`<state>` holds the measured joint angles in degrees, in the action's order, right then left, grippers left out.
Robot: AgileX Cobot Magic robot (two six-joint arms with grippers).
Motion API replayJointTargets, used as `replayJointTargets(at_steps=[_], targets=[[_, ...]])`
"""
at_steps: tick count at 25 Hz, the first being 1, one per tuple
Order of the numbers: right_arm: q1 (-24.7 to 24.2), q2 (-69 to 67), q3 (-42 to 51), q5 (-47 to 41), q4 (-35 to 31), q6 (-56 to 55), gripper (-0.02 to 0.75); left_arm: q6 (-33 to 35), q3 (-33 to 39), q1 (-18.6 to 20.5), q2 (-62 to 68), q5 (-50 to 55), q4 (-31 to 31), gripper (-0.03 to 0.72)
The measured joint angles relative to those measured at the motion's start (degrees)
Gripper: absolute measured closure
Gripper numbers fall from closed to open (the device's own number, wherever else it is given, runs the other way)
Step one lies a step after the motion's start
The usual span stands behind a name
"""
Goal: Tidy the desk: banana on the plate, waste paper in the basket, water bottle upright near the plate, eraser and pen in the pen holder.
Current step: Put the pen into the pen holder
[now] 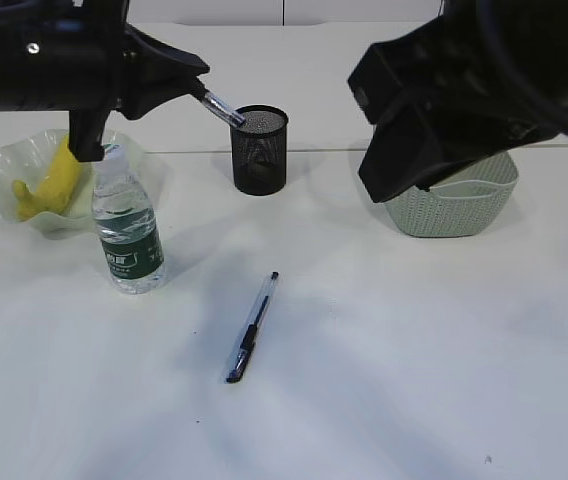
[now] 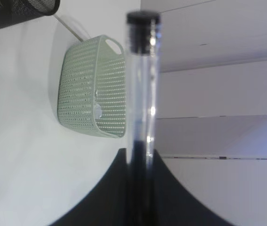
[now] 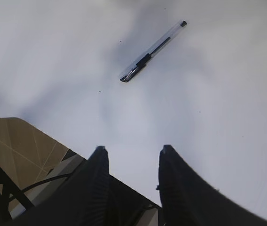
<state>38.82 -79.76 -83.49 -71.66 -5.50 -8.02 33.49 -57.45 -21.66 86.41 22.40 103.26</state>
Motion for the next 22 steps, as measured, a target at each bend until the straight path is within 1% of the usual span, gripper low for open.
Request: replayJointTargets(at_steps=[16, 22], targets=[[0.0, 0.0, 0.0, 0.0, 0.0, -0.1, 0.468, -0.6, -18.3, 0.0, 17.1, 3.6, -0.1, 0.664], [0.0, 0.0, 0.0, 0.0, 0.0, -0.1, 0.468, -3.3, -24.7, 0.0, 22.9, 3.8, -0.1, 0.664]])
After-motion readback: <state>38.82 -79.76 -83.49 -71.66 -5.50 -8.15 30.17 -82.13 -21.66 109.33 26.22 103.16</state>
